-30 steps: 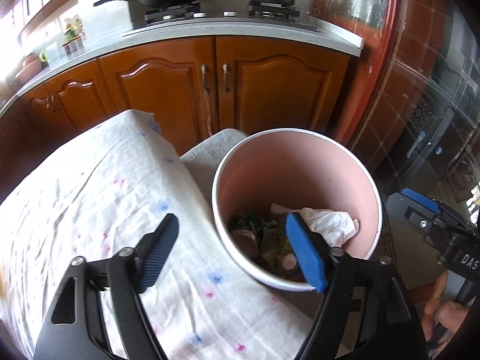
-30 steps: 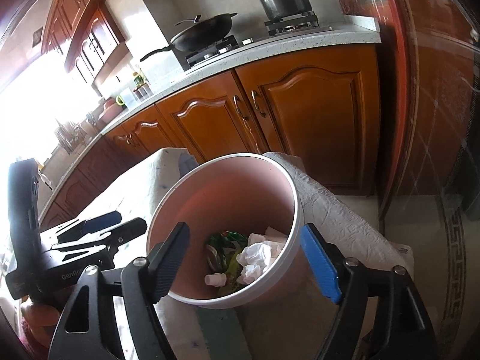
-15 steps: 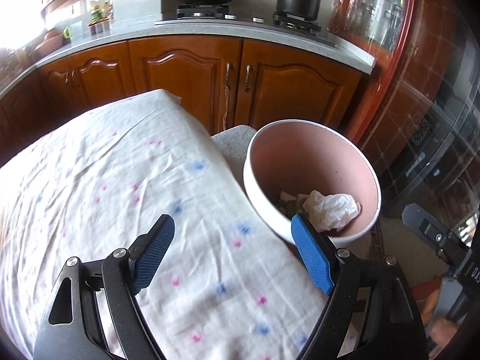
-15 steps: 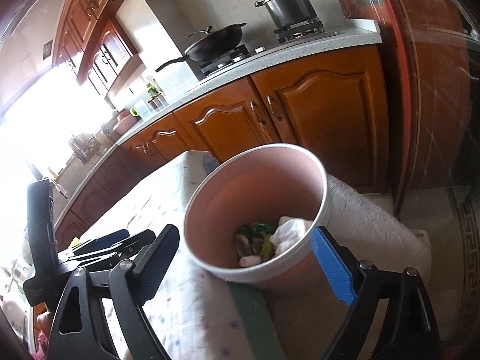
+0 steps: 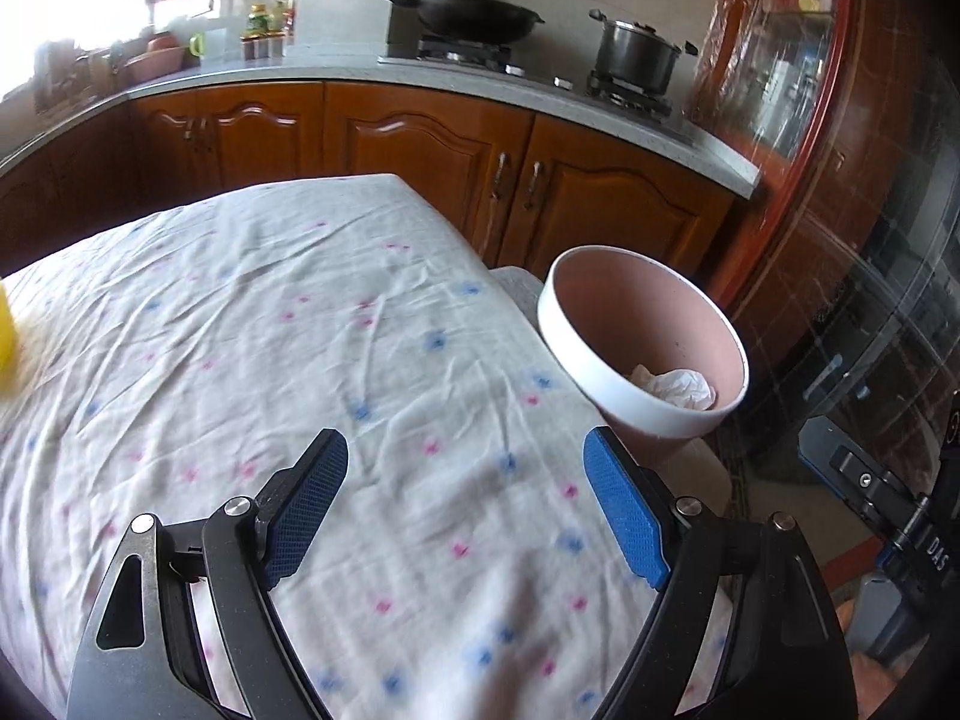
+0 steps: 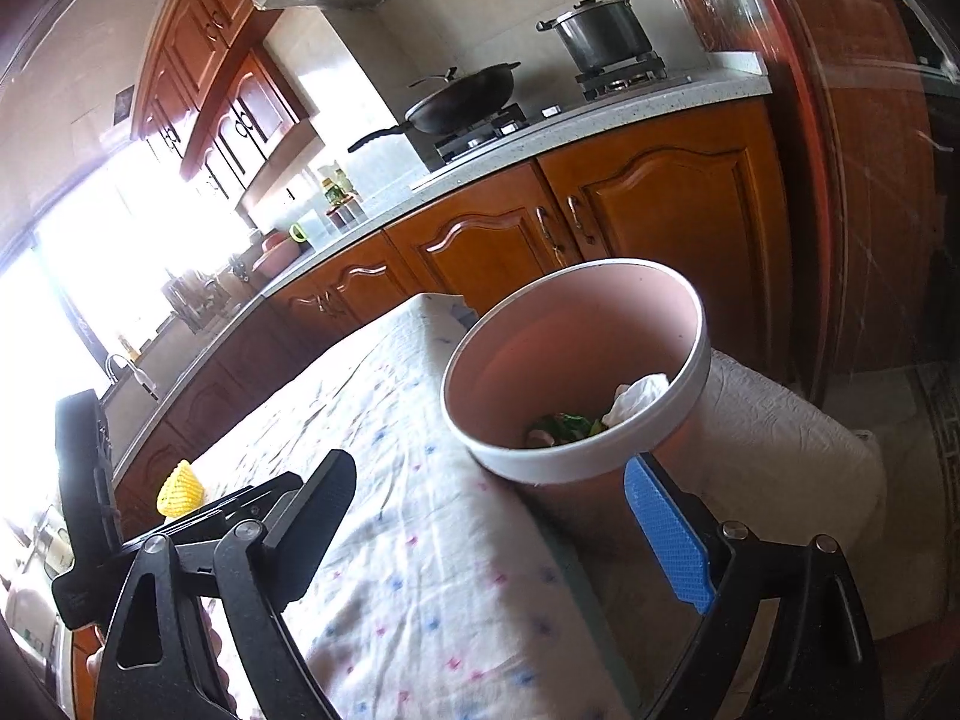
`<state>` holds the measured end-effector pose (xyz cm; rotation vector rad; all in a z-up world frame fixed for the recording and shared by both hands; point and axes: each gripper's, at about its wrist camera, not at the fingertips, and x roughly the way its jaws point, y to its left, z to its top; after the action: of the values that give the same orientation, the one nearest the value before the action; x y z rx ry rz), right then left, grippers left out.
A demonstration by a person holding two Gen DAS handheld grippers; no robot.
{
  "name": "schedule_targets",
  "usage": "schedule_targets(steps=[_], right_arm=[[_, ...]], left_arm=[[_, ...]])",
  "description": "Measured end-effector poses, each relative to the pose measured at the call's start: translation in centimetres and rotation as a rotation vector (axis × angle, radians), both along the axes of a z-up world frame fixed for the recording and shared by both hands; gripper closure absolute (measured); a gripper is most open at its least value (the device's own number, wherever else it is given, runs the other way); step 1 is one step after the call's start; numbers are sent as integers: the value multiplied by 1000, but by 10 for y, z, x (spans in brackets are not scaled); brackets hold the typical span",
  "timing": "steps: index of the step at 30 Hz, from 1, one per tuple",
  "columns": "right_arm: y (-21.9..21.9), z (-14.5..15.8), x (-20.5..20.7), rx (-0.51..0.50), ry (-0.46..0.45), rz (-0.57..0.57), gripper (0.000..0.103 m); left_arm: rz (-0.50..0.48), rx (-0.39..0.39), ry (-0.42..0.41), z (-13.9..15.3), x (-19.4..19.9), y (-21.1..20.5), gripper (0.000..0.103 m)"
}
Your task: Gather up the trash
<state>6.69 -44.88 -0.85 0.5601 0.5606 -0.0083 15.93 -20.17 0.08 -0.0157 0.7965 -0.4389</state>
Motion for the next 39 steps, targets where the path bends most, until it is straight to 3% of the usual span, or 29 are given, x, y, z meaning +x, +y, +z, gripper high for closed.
schedule_targets(steps=[11,24,31,39], right_arm=[[32,-6,-46,-60,-111,-62,5],[77,3,-91,-274,-303,-98,0],[103,21,-102,-391,-430,-81,0],[119,8,-91,-375,-393,-25,0]], left_arm=[[65,-20,-111,2,-55,44,13],[171,-18,-326,-1,-117,84,1],[208,12,-375,1,-134,91,0],[241,45,-371,-7,-141,97,0]])
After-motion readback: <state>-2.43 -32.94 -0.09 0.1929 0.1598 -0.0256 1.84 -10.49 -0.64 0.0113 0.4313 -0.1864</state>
